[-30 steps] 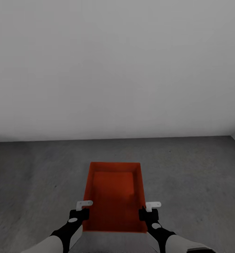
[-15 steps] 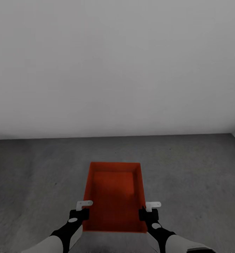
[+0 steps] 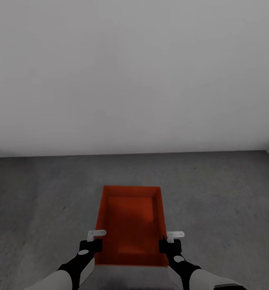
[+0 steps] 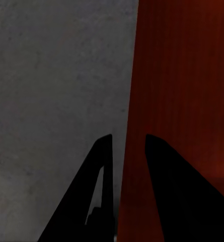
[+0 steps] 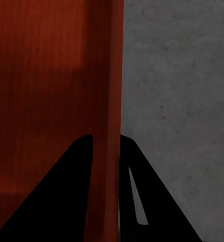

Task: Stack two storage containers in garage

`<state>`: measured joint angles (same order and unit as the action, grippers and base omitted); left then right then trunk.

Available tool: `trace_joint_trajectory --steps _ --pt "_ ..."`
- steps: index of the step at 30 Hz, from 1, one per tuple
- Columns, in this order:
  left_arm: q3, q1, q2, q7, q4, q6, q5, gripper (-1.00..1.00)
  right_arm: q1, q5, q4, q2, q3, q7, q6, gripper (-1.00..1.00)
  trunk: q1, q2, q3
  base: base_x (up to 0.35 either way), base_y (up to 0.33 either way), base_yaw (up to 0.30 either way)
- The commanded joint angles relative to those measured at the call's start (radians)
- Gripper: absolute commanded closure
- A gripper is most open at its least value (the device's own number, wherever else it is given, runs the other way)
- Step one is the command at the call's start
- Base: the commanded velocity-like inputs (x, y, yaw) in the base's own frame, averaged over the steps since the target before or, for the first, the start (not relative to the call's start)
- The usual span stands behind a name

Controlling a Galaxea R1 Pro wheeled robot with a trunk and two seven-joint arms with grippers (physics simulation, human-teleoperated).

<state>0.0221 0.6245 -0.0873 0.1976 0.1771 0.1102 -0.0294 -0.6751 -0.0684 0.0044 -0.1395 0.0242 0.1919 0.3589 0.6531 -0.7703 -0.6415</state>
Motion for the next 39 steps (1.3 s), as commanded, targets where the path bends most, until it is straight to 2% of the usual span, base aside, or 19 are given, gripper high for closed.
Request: trace_joint_trajectory --steps 1,39 --pt "-0.017 0.0 0.0 0.011 -0.004 0.005 -0.004 1.0 -0.001 -0.036 -0.003 -0.002 -0.05 0.004 0.0 1.0 0.0 -0.001 -0.002 0.0 0.0 0.0" --pt "-0.017 0.0 0.0 0.011 -0.004 0.005 -0.004 1.0 -0.001 -0.036 -0.003 -0.002 -0.05 0.004 0.0 1.0 0.0 -0.001 -0.061 0.0 0.0 0.0"
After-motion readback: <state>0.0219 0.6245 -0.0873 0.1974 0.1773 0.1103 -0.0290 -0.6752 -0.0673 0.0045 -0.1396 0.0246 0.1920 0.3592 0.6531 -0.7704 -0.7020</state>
